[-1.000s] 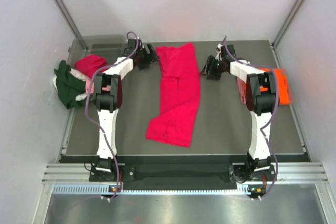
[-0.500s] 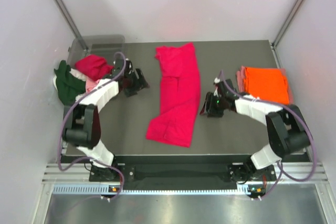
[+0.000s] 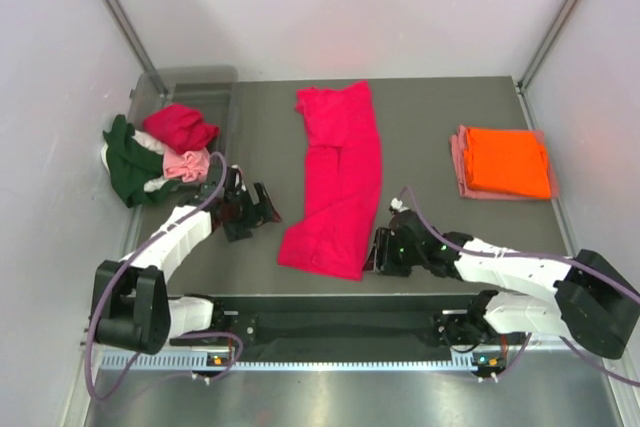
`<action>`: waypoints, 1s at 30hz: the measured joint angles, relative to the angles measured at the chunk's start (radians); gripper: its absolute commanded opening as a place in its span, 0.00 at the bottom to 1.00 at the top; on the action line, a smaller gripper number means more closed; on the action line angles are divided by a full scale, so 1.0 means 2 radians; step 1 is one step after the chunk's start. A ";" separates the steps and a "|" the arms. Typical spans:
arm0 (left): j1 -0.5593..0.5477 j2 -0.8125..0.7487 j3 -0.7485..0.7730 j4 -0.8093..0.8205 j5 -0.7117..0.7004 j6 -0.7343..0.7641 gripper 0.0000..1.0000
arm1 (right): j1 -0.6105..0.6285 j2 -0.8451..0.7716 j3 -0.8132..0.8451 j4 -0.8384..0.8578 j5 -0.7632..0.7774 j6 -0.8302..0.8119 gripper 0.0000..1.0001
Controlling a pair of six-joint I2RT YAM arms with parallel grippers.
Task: Fold and stack the t-shirts
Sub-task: Fold the tshirt
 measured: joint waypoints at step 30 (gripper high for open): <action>-0.028 -0.130 -0.166 0.088 0.046 -0.089 0.87 | 0.083 0.054 -0.005 0.042 0.073 0.098 0.00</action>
